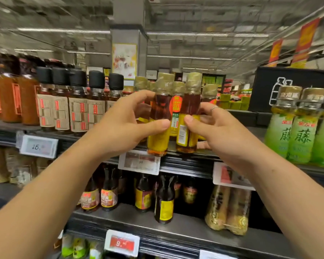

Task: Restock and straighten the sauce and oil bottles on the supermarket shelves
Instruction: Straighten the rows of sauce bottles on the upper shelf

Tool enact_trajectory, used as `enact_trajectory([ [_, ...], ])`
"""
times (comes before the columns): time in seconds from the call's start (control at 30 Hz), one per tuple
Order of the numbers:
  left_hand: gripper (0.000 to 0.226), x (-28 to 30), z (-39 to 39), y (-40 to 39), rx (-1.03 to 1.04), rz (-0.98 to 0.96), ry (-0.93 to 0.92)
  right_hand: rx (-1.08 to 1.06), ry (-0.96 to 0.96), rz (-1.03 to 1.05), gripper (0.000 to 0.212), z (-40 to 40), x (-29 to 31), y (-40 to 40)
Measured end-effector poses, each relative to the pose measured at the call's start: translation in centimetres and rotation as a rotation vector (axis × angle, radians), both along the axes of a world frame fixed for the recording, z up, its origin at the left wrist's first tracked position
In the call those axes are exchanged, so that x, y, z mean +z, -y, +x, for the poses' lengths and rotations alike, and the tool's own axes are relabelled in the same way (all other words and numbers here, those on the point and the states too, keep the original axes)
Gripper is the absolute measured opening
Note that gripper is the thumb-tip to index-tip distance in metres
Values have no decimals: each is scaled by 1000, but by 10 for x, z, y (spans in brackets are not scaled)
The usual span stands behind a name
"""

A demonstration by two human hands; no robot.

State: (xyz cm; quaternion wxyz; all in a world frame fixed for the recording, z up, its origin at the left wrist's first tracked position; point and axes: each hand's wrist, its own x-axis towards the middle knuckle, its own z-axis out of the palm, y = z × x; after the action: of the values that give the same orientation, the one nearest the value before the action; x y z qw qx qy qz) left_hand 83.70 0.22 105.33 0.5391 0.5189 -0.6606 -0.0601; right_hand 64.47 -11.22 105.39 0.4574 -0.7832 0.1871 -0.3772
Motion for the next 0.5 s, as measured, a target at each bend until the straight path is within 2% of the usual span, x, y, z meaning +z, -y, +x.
enact_trajectory([
  [0.07, 47, 0, 2, 1, 33, -16, 55, -25, -12, 6, 49, 3, 2, 1],
  [0.2, 46, -3, 8, 4, 155, -31, 108, -74, -27, -23, 61, 13, -2, 4],
  [0.33, 42, -6, 10, 10, 273, -23, 122, -123, -39, -104, 65, 20, -8, 8],
  [0.5, 68, -4, -5, 9, 468, -109, 300, -163, -46, -209, 60, 23, -12, 15],
])
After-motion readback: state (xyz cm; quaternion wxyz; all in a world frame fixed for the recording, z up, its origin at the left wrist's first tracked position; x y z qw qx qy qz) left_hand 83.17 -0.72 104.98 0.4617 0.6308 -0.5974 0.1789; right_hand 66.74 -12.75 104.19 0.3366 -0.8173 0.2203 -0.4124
